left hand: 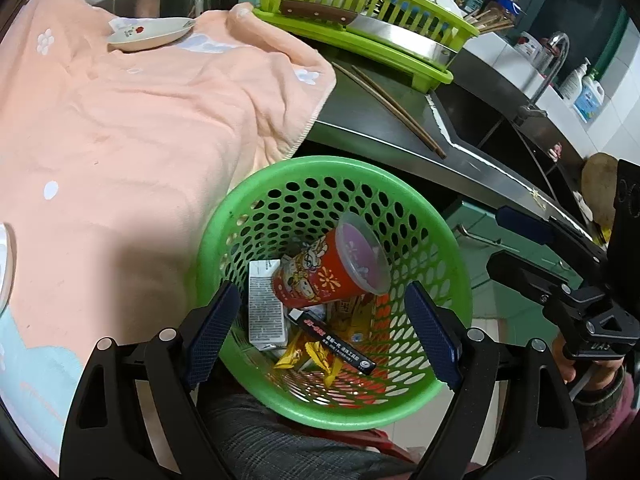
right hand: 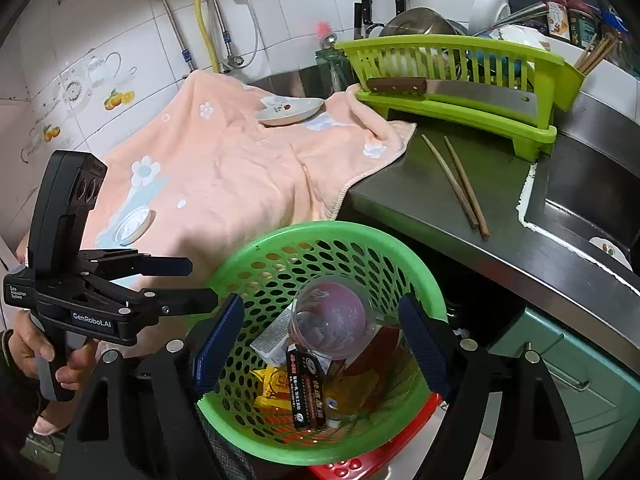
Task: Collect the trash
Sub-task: 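Carry the red cup and black box to the green basket and release both, then move the left gripper to the white plastic lid and grasp it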
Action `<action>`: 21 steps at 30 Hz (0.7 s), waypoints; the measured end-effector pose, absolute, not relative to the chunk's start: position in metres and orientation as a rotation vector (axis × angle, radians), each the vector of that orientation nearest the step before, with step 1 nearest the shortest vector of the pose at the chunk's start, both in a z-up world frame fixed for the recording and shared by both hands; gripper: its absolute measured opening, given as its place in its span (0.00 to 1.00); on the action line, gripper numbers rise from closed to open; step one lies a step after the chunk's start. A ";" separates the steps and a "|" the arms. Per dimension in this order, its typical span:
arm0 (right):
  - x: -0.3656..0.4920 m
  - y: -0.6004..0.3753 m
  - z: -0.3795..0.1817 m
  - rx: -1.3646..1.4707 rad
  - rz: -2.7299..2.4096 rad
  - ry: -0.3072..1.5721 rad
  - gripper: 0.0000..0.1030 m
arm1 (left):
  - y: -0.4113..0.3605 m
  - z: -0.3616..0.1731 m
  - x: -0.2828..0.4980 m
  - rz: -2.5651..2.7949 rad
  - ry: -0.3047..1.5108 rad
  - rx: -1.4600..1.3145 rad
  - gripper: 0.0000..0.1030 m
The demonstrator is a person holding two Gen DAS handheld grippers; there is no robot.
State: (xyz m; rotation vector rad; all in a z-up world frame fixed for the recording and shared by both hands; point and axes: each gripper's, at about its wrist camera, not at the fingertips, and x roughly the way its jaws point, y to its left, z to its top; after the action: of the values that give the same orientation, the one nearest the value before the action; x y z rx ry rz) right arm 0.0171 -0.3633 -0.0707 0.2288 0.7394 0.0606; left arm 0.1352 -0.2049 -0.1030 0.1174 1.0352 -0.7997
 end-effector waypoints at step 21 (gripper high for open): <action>0.032 -0.345 -0.079 0.221 0.100 0.771 0.77 | -0.159 -0.109 0.153 -0.699 1.027 0.058 0.81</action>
State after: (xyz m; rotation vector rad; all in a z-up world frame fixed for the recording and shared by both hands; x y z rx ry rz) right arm 0.0319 -0.3449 -0.0793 0.2209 0.7710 0.0996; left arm 0.1528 -0.1592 -0.1091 0.0582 1.0269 -0.6987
